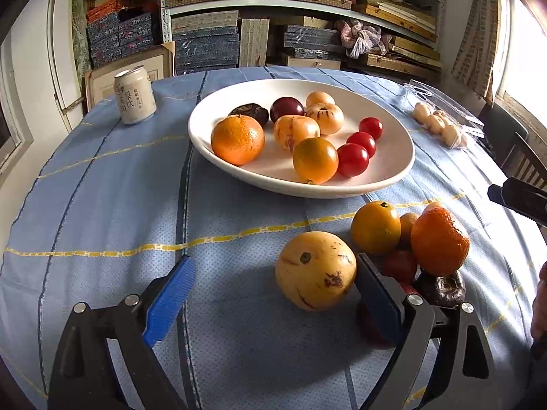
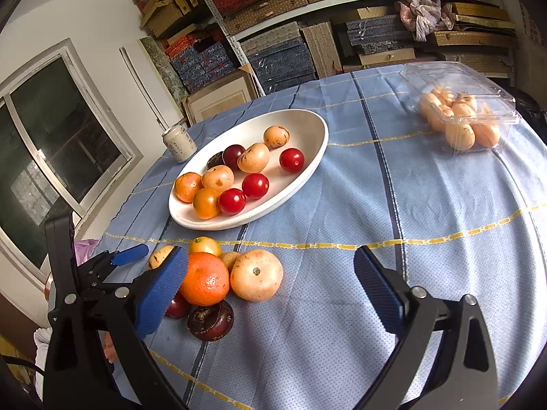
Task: Organize fruits
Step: 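Move the open left tool toward a large speckled yellow quince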
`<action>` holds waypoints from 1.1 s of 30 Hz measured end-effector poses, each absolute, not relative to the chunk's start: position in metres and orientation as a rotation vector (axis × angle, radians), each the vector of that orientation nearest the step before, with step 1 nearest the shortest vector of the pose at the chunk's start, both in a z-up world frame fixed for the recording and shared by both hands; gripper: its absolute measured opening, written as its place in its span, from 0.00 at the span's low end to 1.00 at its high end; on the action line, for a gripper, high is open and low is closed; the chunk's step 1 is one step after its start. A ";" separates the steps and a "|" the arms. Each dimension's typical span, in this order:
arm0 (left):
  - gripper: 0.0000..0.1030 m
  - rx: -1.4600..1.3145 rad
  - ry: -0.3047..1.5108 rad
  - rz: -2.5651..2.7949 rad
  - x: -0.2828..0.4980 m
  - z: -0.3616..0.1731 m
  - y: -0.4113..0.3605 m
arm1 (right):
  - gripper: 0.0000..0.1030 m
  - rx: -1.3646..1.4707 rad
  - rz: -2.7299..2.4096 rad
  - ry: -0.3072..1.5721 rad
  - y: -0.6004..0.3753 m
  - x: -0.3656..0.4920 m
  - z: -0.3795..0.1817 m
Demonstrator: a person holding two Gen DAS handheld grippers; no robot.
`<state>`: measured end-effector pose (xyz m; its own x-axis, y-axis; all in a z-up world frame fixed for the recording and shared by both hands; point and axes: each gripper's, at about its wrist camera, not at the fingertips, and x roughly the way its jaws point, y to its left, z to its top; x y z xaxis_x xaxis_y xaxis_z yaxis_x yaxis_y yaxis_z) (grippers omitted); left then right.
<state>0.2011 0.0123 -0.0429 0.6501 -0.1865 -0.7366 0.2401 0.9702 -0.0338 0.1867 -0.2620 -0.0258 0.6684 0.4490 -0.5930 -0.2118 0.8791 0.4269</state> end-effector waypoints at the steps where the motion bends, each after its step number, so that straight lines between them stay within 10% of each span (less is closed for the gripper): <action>1: 0.91 0.063 0.832 -0.246 0.201 -0.044 0.013 | 0.93 0.335 0.384 0.755 -0.261 0.187 -0.026; 7: 0.84 0.030 0.851 -0.269 0.205 -0.046 0.015 | 0.93 0.288 0.400 0.754 -0.250 0.183 -0.025; 16: 0.46 0.023 0.866 -0.281 0.205 -0.048 0.015 | 0.93 0.195 0.407 0.740 -0.234 0.179 -0.025; 33: 0.45 0.001 0.866 -0.184 0.212 -0.048 0.038 | 0.89 -0.146 0.429 0.654 -0.171 0.161 -0.034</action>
<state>0.2117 0.0376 -0.0482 0.6332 -0.1606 -0.7572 0.1611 0.9842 -0.0740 0.1613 -0.1714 -0.0338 0.7101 0.3398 -0.6167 -0.4301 0.9028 0.0021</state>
